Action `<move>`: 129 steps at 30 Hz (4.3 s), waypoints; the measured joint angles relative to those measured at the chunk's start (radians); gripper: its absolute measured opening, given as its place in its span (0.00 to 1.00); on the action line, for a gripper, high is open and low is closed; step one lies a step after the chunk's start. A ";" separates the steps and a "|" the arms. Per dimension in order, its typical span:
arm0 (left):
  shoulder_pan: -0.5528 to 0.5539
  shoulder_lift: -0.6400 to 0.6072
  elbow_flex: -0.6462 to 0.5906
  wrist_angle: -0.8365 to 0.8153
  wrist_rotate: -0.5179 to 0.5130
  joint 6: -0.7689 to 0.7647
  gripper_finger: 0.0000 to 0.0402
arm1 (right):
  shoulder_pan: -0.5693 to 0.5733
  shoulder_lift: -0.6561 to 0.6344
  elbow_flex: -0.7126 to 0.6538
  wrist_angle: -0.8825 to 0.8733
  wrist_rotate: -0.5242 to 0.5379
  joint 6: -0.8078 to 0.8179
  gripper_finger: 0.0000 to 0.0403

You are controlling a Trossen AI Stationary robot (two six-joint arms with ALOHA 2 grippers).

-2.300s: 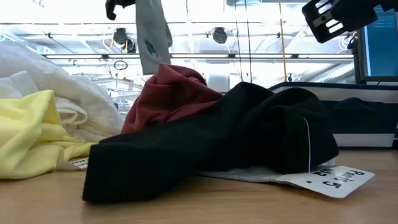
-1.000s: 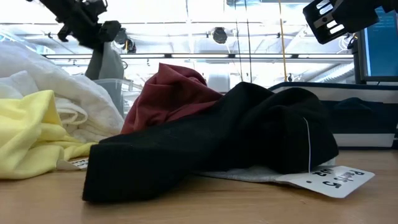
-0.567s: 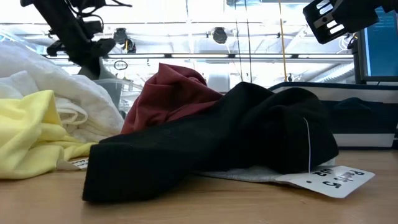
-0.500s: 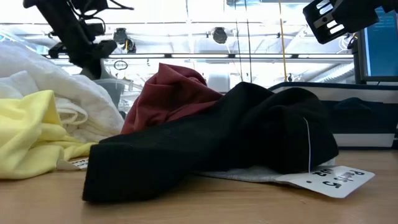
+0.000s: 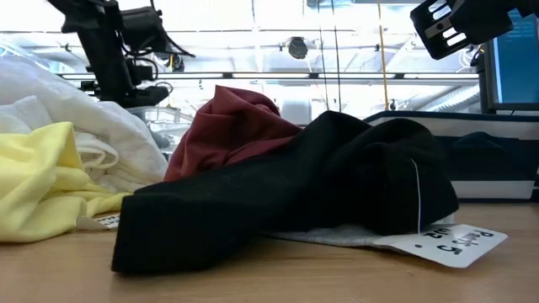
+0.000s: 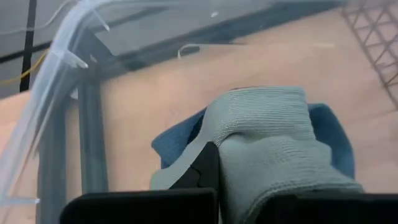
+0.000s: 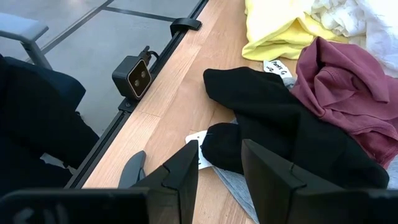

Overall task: Pick & Place Cloths
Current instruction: Put the gray sock into the transparent bin, then put the pink shorts into the mesh basket

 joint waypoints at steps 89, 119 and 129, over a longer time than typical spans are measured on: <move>-0.900 0.213 0.335 0.414 0.040 0.413 0.58 | 0.000 0.000 0.000 0.000 0.000 -0.004 0.29; -0.897 0.560 0.335 0.525 0.102 0.399 0.58 | -0.002 0.000 0.000 0.001 0.000 -0.034 0.29; -0.885 0.570 0.335 0.525 0.183 0.313 0.58 | -0.002 0.000 0.000 0.001 0.000 -0.034 0.29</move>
